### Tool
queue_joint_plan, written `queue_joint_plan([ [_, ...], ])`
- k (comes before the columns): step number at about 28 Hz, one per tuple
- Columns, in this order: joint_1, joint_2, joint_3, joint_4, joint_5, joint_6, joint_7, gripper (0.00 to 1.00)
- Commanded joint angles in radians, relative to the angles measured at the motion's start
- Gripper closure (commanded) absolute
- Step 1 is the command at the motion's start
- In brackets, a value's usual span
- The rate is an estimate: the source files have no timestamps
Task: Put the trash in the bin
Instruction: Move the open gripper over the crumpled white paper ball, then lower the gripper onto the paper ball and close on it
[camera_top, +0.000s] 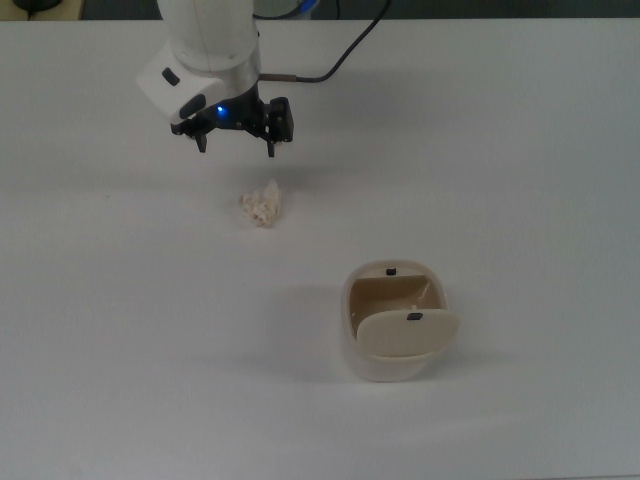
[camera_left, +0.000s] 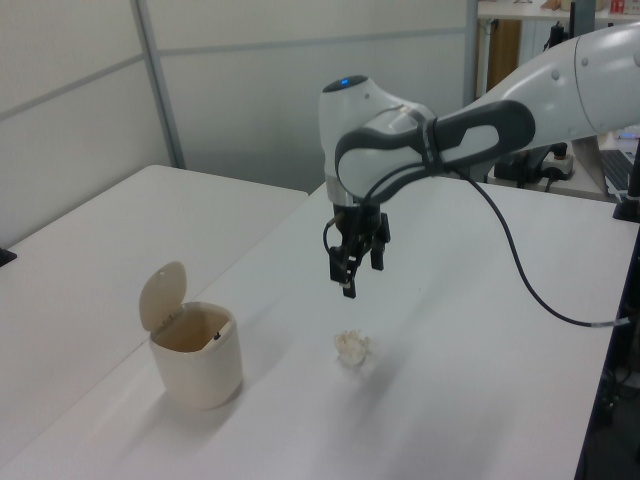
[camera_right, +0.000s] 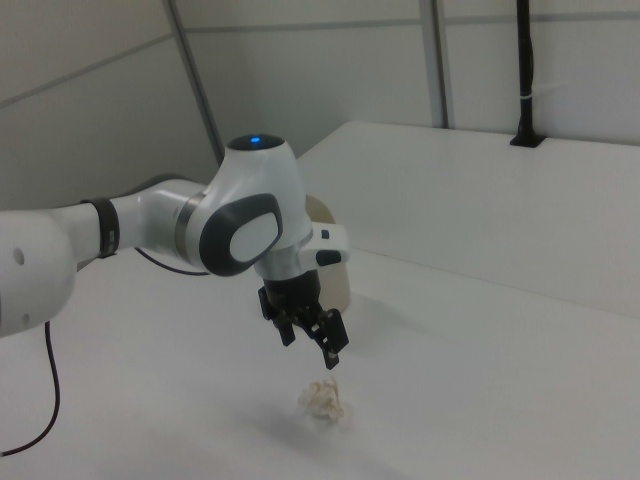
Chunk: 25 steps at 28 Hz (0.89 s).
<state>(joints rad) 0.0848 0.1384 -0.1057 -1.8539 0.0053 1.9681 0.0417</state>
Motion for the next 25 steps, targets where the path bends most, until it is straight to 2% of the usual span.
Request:
queue_joint_plan([
  [1, 0.029, -0.030, -0.009, -0.105, -0.036, 0.124, 0.066, 0.00],
  [7, 0.059, 0.003, -0.009, -0.149, -0.065, 0.202, 0.104, 0.00],
  [13, 0.084, 0.052, -0.009, -0.151, -0.120, 0.250, 0.178, 0.00],
  [25, 0.107, 0.124, -0.009, -0.143, -0.171, 0.293, 0.254, 0.00],
])
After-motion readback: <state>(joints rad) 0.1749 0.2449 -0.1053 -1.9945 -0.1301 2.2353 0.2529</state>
